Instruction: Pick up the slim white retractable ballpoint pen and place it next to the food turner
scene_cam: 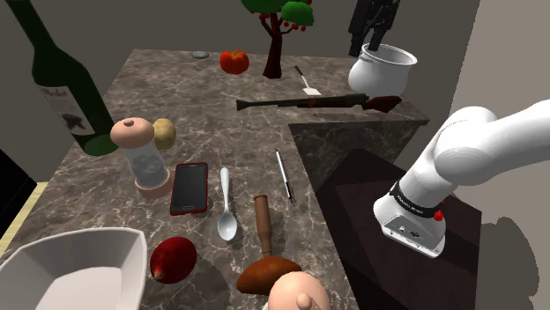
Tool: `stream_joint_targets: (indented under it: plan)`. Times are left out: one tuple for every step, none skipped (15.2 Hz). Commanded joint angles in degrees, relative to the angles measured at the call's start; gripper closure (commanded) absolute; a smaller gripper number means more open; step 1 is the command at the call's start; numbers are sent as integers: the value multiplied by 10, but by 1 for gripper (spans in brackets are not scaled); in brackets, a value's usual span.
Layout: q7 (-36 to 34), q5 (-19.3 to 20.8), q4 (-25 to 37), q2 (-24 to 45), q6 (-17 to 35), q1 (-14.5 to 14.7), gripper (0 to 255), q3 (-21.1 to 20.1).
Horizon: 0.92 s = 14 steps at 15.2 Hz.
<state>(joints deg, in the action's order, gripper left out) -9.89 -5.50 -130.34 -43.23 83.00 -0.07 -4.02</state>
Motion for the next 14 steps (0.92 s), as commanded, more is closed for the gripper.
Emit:
stream_joint_targets:
  plan:
    - [0, 0, 0, 0, 0, 0, 0, 0]
    - [-17, -11, -25, -13, 20, -1, 0, -7]
    - [-35, -22, -49, -25, 40, -2, 0, -15]
    - [-52, -34, -73, -36, 60, -3, 0, -24]
    - [-69, -46, -95, -46, 80, -3, 0, -33]
    - [-86, -58, -117, -55, 101, -3, 0, -42]
    - [-103, -70, -138, -64, 123, -3, 0, -53]
    - [-120, -83, -159, -71, 145, -2, 0, -64]
    - [-137, -97, -178, -76, 167, -1, 0, -75]
    - [-154, -111, -196, -81, 190, 0, 0, -87]
    - [-171, -125, -213, -83, 214, 2, 0, -100]
    - [-188, -140, -229, -85, 238, 3, 0, -114]
    - [-204, -155, -244, -84, 264, 6, 0, -129]
    - [-221, -170, -258, -81, 290, 8, 0, -144]
